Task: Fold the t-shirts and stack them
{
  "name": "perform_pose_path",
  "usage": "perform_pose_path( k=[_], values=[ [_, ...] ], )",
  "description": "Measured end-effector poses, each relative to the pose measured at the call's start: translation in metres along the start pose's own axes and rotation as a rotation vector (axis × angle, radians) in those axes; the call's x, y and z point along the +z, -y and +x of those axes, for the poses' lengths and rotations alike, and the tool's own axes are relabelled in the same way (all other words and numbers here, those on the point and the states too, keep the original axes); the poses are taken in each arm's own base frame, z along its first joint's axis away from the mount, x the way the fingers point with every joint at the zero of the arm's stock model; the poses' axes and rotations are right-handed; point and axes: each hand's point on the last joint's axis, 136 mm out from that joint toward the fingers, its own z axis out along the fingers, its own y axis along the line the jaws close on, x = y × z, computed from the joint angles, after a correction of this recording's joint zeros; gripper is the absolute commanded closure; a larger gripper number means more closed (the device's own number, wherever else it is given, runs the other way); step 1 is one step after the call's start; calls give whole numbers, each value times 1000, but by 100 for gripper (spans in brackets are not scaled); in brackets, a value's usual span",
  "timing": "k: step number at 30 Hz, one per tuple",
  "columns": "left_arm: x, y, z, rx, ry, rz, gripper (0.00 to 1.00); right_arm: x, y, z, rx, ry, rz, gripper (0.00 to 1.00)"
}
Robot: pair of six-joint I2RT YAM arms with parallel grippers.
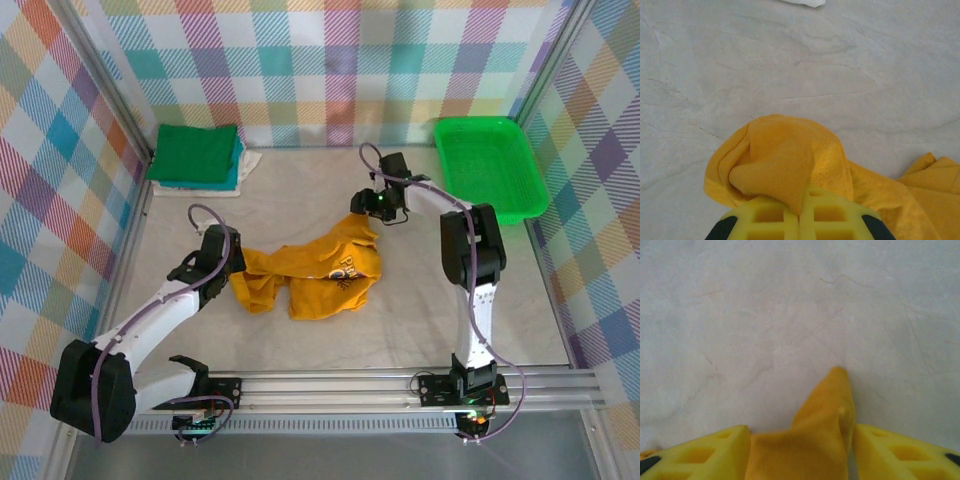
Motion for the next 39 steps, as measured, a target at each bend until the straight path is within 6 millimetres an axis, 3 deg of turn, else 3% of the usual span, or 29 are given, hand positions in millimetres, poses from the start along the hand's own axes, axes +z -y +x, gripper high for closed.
perform_pose_path(
  k=[2,3,6,8,11,17,19,22,26,29,31,39],
  values=[
    [2,0,2,4,-8,-5,100,7,-1,1,0,-12,-11,89],
    [4,0,3,5,-13,-8,100,7,-1,3,1,-19,-11,94],
    [4,-2,1,2,-10,-14,100,-1,-7,3,-9,-11,-10,100],
    [1,-1,-4,-3,4,-7,100,-19,-13,3,-24,15,-2,100],
    [-14,1,-21,-19,64,24,100,-73,-29,0,-64,107,5,100],
    [-77,1,-69,-48,281,141,100,-242,-84,-3,-195,481,-63,100],
    [-95,0,-80,-45,337,171,100,-283,-95,4,-226,578,-88,100],
    [-115,0,-89,-26,391,206,100,-318,-101,15,-248,654,-100,100],
    [-137,2,-95,8,445,260,100,-334,-89,32,-252,684,-47,100],
    [-165,3,-106,36,491,307,100,-358,-84,42,-266,730,-2,100],
    [-187,7,-120,54,525,343,100,-384,-84,48,-282,786,19,100],
    [-287,35,-176,137,641,569,100,-528,-108,75,-342,1100,42,100]
  ],
)
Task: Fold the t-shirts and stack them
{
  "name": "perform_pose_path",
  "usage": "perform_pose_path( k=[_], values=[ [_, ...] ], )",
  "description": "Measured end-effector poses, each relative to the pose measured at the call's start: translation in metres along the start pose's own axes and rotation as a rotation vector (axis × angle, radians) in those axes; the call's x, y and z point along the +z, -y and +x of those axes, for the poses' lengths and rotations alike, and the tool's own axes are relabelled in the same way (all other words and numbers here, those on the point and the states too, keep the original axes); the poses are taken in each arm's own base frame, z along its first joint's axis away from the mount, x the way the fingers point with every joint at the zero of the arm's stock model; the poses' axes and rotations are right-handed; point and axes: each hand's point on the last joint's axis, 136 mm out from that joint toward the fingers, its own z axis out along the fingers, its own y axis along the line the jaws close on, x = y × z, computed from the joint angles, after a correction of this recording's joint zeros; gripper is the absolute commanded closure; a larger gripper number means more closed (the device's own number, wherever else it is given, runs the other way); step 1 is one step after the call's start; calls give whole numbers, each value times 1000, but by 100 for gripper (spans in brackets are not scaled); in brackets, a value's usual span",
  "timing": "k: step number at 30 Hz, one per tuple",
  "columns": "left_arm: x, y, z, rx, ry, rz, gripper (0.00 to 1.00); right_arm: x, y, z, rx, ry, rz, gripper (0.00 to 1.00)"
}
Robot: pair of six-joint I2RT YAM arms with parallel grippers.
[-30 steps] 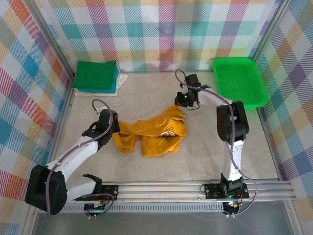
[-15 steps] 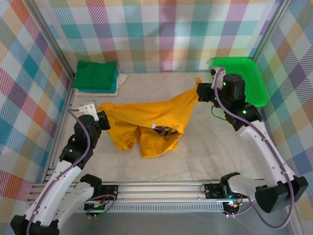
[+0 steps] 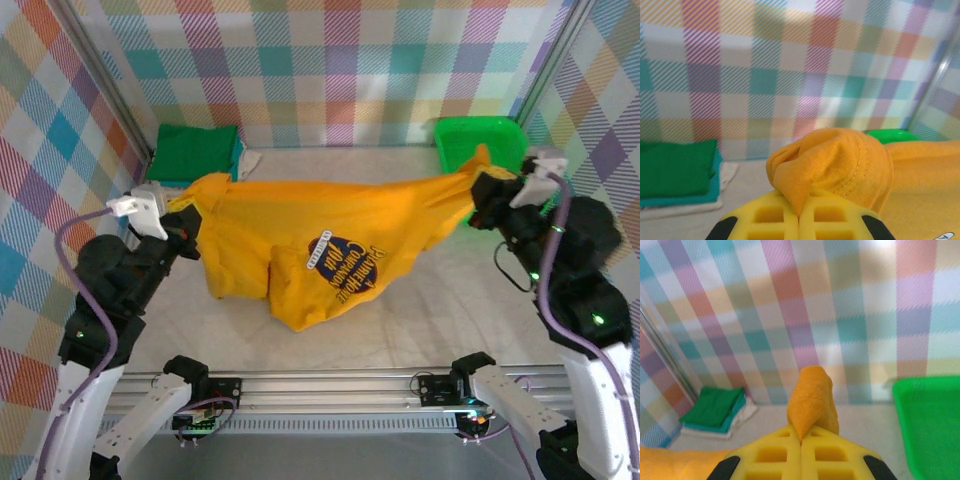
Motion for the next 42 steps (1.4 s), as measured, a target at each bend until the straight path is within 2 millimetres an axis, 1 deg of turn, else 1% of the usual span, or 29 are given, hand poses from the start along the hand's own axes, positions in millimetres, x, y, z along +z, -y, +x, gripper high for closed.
perform_pose_path(
  k=[3,5,7,10,11,13,16,18,19,21,22,23,24,25,26,27,28,29,30,31,32,33,34,35,36,37,38,40,42],
  values=[
    [-5,19,-29,1,9,85,100,-24,-3,-35,-17,73,2,100],
    [-8,27,-41,2,11,119,100,-32,-5,-53,-31,100,7,100],
    [-10,30,-49,2,5,130,100,-33,-7,-67,-45,119,10,100],
    [-4,29,-53,0,-17,116,100,-17,-9,-81,-59,115,19,100],
    [3,28,-51,0,-32,107,100,-5,-11,-83,-62,105,20,100],
    [24,22,-41,0,-77,78,100,26,-11,-76,-71,66,28,100],
    [73,8,-5,-4,-180,27,100,89,-4,-47,-88,-32,70,100],
    [115,-13,39,-23,-278,-17,100,140,9,-11,-96,-128,120,100],
    [130,-23,59,-37,-320,-32,100,163,16,7,-99,-172,140,100],
    [168,-54,118,-83,-439,-85,100,217,39,59,-97,-283,193,100],
    [182,-69,146,-102,-496,-110,94,239,49,83,-91,-332,212,100],
    [195,-84,176,-117,-557,-138,78,263,61,111,-84,-387,230,100],
    [207,-98,203,-130,-611,-161,75,287,73,139,-76,-442,246,92],
    [214,-107,221,-141,-651,-178,75,309,82,161,-69,-484,256,79],
    [223,-118,241,-147,-695,-196,67,331,90,181,-58,-521,264,65],
    [231,-128,255,-150,-729,-216,51,357,96,198,-53,-546,267,57],
    [237,-133,261,-148,-747,-228,45,377,99,207,-48,-554,263,53],
    [244,-138,261,-144,-746,-238,45,400,102,214,-42,-546,251,51],
    [246,-139,257,-137,-736,-241,44,415,104,219,-34,-538,242,47],
    [247,-139,250,-135,-720,-242,40,423,103,221,-30,-531,231,43],
    [247,-138,238,-134,-691,-242,37,427,101,220,-26,-523,218,38],
    [244,-135,225,-137,-663,-241,35,423,97,219,-18,-534,205,36],
    [240,-132,213,-139,-635,-237,32,416,94,222,-4,-565,198,36],
    [234,-128,201,-143,-602,-232,28,406,88,215,9,-585,189,35],
    [224,-122,189,-151,-569,-225,26,392,81,211,22,-620,183,37],
    [214,-117,183,-155,-548,-217,25,379,75,208,32,-654,180,38],
    [202,-111,183,-156,-536,-211,25,362,69,207,33,-695,180,37],
    [183,-103,197,-157,-562,-203,25,322,49,211,21,-753,160,36],
    [177,-96,227,-156,-638,-195,23,277,22,224,29,-762,97,36]
  ],
)
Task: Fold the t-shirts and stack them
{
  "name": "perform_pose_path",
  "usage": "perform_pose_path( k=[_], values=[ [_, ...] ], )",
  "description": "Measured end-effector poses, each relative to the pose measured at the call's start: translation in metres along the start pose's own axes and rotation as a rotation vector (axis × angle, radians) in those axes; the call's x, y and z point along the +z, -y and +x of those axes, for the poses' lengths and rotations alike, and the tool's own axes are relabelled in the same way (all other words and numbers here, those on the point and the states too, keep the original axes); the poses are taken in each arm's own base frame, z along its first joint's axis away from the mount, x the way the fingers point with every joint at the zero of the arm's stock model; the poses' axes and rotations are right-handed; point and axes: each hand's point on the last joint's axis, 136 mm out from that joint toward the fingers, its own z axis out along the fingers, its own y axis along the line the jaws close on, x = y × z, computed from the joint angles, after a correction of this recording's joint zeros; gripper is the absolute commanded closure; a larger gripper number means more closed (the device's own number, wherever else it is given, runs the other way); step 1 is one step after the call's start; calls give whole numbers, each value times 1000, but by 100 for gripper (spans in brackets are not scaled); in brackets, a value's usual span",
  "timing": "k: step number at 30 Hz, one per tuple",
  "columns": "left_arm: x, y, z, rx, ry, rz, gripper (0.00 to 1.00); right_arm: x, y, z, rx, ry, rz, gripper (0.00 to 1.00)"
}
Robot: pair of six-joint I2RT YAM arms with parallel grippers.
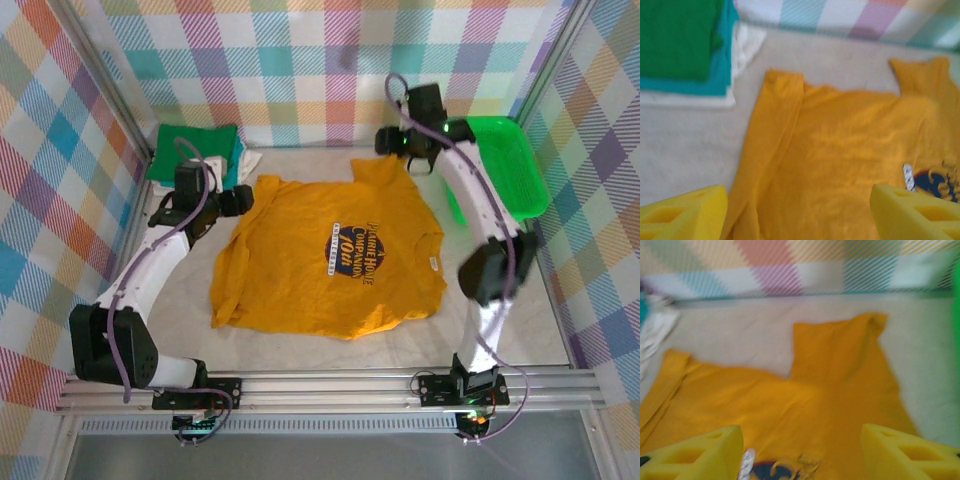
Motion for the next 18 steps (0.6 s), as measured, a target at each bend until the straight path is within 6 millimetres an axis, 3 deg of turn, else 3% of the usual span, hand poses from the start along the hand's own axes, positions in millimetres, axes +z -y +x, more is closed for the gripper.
perform_pose_path(
  k=[3,6,10,14,18],
  values=[
    [37,-1,33,31,-134,-25,21,-25,-24,56,-14,-24,-81,35],
    [74,4,48,106,-222,-57,18,-19,-19,71,12,3,-97,35],
    [124,26,21,195,-236,-74,14,11,2,116,67,-44,-69,35],
    [171,36,-8,250,-216,-118,22,23,20,177,122,-130,-41,35],
    [204,25,-6,291,-253,-199,32,15,22,190,148,-118,-48,35]
  ],
)
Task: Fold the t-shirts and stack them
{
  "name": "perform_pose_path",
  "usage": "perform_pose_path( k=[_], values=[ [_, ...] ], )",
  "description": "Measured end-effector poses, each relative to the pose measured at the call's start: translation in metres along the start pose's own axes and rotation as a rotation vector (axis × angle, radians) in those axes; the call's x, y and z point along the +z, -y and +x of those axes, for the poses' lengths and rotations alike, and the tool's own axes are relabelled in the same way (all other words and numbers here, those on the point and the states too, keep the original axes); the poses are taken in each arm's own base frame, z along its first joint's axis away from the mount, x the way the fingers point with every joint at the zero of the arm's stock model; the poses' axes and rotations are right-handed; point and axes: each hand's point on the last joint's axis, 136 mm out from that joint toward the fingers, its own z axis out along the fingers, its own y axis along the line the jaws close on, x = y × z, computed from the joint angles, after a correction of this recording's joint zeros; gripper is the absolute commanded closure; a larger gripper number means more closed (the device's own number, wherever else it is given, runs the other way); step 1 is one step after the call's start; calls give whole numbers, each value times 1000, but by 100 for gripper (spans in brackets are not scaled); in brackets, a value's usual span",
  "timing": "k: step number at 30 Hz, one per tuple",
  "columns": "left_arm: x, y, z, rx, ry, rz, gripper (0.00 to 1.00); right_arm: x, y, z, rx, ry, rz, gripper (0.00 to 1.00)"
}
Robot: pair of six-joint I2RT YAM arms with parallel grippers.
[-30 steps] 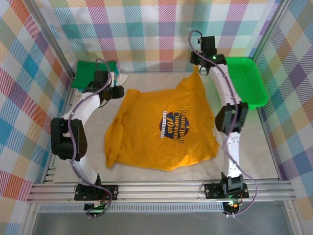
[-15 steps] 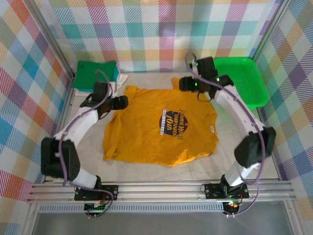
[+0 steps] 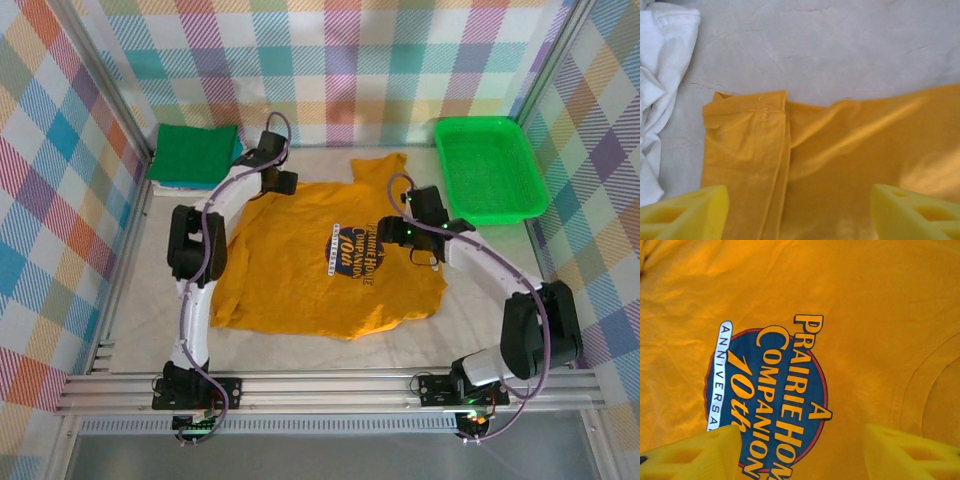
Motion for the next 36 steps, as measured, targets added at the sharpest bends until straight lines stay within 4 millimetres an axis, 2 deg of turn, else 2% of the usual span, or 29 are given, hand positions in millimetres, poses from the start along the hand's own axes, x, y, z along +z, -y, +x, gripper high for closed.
perform_pose_path(
  k=[5,9,16,21,22,23,24,26,28,32,36],
  values=[
    [30,-9,19,38,-87,-77,38,-14,-5,-8,-3,67,-29,35],
    [44,-11,19,39,-101,-105,55,-13,-4,-7,-4,74,-33,35],
    [48,-17,7,27,-81,-148,90,-11,-2,-1,-3,62,-28,34],
    [46,-22,7,18,-84,-169,100,-11,-2,-2,-2,64,-28,34],
    [46,-22,8,20,-91,-170,98,-12,-2,-1,-3,64,-28,33],
    [46,-23,10,19,-96,-169,87,-12,-2,-1,-3,65,-29,33],
    [46,-24,10,20,-99,-167,63,-12,-2,-2,-3,66,-29,33],
    [46,-24,11,14,-108,-148,62,-13,-2,-2,-2,67,-30,33],
    [45,-20,10,11,-113,-122,55,-13,-2,-2,1,67,-30,33],
    [46,-17,3,-11,-110,-91,57,-13,-4,-3,11,69,-42,33],
    [53,-14,13,-24,-155,-80,58,-13,-6,-3,14,68,-51,34]
  ],
)
